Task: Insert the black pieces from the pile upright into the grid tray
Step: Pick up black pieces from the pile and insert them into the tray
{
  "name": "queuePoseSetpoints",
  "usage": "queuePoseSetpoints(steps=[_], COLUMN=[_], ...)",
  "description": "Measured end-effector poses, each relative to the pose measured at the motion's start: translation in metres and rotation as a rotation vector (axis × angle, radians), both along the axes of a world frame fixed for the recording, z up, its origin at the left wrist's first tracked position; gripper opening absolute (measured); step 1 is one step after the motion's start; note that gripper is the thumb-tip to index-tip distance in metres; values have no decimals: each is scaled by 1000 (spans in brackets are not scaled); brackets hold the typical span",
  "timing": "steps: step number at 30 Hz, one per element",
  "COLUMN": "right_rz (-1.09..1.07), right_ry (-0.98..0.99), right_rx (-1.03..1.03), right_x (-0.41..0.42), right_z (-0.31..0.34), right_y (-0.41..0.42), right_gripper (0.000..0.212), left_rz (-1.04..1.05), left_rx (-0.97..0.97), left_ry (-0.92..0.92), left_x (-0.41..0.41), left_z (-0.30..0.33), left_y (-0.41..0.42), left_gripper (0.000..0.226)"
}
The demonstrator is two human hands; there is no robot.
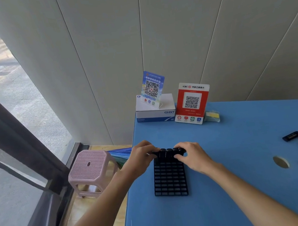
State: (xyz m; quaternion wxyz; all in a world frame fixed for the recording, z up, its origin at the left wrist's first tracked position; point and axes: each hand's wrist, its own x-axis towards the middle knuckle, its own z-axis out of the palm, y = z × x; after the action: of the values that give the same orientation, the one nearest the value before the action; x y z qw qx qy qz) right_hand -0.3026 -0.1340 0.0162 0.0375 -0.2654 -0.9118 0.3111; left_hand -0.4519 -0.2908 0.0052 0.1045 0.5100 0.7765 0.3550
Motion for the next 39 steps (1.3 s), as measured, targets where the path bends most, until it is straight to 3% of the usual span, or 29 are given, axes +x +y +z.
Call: queuePoseSetpoints(steps=[12, 19, 23, 29, 39], right_rz=[-15, -15, -42, -121, -261], right_ry=[3, -56, -79, -70, -114], right_rx=[30, 145, 276, 437, 443], right_x=[-8, -5, 14, 93, 309], right_z=[1, 9, 18, 29, 30], right_y=[-3, -10, -7, 15, 79], right_gripper=[24, 31, 42, 52, 55], left_rz=[-74, -82, -90, -99, -87], left_rx=[19, 12, 4, -21, -37], left_ry=[168, 322, 431, 512, 472], left_x=[0, -2, 6, 63, 243], left_z=[-10, -10, -3, 8, 4], left_y=[-4, -5, 9, 47, 120], left_gripper=[24, 26, 40, 47, 44])
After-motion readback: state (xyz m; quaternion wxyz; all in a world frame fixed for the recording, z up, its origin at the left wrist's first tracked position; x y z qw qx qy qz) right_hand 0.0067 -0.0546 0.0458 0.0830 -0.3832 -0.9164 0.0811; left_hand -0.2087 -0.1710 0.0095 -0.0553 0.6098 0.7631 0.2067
